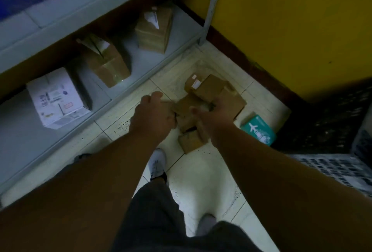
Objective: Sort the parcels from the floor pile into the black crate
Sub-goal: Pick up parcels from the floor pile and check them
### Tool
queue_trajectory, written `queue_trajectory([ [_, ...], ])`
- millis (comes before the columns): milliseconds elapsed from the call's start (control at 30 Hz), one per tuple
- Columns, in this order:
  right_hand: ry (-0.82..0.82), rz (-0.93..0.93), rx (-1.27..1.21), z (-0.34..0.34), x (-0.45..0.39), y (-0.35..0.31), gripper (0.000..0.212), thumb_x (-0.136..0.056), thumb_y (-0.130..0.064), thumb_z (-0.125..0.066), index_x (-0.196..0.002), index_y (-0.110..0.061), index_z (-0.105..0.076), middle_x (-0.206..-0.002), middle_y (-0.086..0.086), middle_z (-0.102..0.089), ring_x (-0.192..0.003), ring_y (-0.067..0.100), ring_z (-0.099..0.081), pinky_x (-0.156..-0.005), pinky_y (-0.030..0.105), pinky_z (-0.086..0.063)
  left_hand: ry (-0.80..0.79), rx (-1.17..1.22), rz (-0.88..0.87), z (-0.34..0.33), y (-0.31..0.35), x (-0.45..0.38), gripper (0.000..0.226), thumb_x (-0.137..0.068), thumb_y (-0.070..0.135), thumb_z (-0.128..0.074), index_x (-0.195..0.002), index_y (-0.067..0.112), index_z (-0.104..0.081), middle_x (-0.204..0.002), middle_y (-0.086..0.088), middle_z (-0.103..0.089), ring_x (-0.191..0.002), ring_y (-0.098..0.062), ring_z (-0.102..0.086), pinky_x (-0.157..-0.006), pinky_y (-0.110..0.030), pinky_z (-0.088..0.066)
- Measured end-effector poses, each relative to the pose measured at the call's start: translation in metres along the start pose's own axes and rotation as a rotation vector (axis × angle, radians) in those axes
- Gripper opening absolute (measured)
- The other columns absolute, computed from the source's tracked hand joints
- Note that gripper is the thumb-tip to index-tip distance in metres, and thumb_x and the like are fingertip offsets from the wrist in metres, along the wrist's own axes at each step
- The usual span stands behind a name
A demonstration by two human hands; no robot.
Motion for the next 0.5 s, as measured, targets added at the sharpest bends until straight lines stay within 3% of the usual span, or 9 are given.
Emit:
queue_trajectory([
  [67, 0.010, -0.073, -0.034, -0.021, -0.039, 0.002, 0.088, -0.068, -0.045, -0.084, -0.141, -0.027, -0.040, -0.132, -0.002, -0.051, -0.114, 0.021, -0.052, -0.082, 0.033, -0.047, -0.039, 0.001, 0.041, -0.009, -0.022, -0.044, 0.070, -0.080, 0.028, -0.073, -0.139, 0.020, -0.036, -0.132, -0.015, -0.045, -0.114, -0.034, -0.051, -0.087, -0.045, -0.049],
  [167, 0.016, -0.086, -0.012, -0.056, -0.106, 0.016, 0.038, -0.077, -0.028, -0.082, -0.103, -0.026, -0.054, -0.092, -0.010, -0.054, -0.079, 0.005, -0.055, -0.064, 0.011, -0.049, -0.084, -0.025, 0.068, -0.041, -0.055, -0.100, 0.071, -0.081, 0.031, -0.073, -0.139, 0.021, -0.035, -0.132, -0.014, -0.046, -0.115, -0.031, -0.052, -0.082, -0.036, -0.046],
  [233, -0.011, -0.070, 0.036, -0.086, -0.156, 0.030, 0.034, -0.080, -0.028, -0.080, -0.099, -0.028, -0.052, -0.085, -0.016, -0.045, -0.075, 0.005, -0.050, -0.064, 0.016, -0.045, -0.102, -0.020, 0.048, -0.072, -0.069, -0.138, 0.070, -0.081, 0.032, -0.073, -0.139, 0.021, -0.035, -0.132, -0.013, -0.048, -0.115, -0.030, -0.053, -0.085, -0.037, -0.047],
  [300, -0.043, -0.095, 0.097, -0.116, -0.200, 0.054, 0.056, -0.078, -0.039, -0.079, -0.123, -0.021, -0.050, -0.102, -0.008, -0.052, -0.095, 0.014, -0.054, -0.078, 0.024, -0.040, -0.124, -0.022, 0.020, -0.109, -0.080, -0.171, 0.070, -0.081, 0.031, -0.073, -0.139, 0.020, -0.037, -0.132, -0.012, -0.049, -0.116, -0.031, -0.053, -0.089, -0.039, -0.048],
  [333, -0.032, -0.129, 0.124, -0.129, -0.223, 0.070, 0.075, -0.076, -0.044, -0.079, -0.137, -0.020, -0.044, -0.122, -0.002, -0.054, -0.110, 0.021, -0.054, -0.084, 0.028, -0.040, -0.143, -0.021, 0.008, -0.129, -0.087, -0.186, 0.069, -0.081, 0.029, -0.073, -0.139, 0.021, -0.038, -0.133, -0.011, -0.050, -0.117, -0.031, -0.052, -0.091, -0.040, -0.048],
  [400, 0.014, -0.196, 0.084, -0.145, -0.267, 0.107, 0.093, -0.072, -0.047, -0.081, -0.148, -0.022, -0.034, -0.143, 0.003, -0.048, -0.127, 0.028, -0.049, -0.095, 0.038, -0.046, -0.151, -0.010, -0.015, -0.173, -0.103, -0.213, 0.059, -0.082, 0.027, -0.072, -0.134, 0.019, -0.045, -0.129, -0.010, -0.054, -0.115, -0.032, -0.054, -0.090, -0.040, -0.048],
  [433, 0.029, -0.202, 0.048, -0.153, -0.290, 0.130, 0.092, -0.072, -0.044, -0.082, -0.147, -0.022, -0.034, -0.144, 0.003, -0.047, -0.126, 0.026, -0.050, -0.097, 0.040, -0.047, -0.134, 0.009, -0.023, -0.196, -0.114, -0.225, 0.053, -0.083, 0.026, -0.071, -0.130, 0.017, -0.049, -0.125, -0.011, -0.058, -0.112, -0.032, -0.056, -0.087, -0.036, -0.046],
  [500, 0.042, -0.244, 0.020, -0.166, -0.324, 0.177, 0.084, -0.074, -0.039, -0.082, -0.143, -0.023, -0.037, -0.137, 0.000, -0.050, -0.107, 0.015, -0.053, -0.083, 0.032, -0.051, -0.124, 0.032, 0.008, -0.248, -0.139, -0.242, 0.049, -0.086, 0.026, -0.068, -0.132, 0.017, -0.051, -0.125, -0.011, -0.059, -0.112, -0.032, -0.057, -0.082, -0.030, -0.038],
])
Point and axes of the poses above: each hand's wrist, its own x-axis away from the middle knuckle, its own z-axis out of the back of the hand, y = z × x, the point moved 5 cm from there along -x, towards the middle knuckle
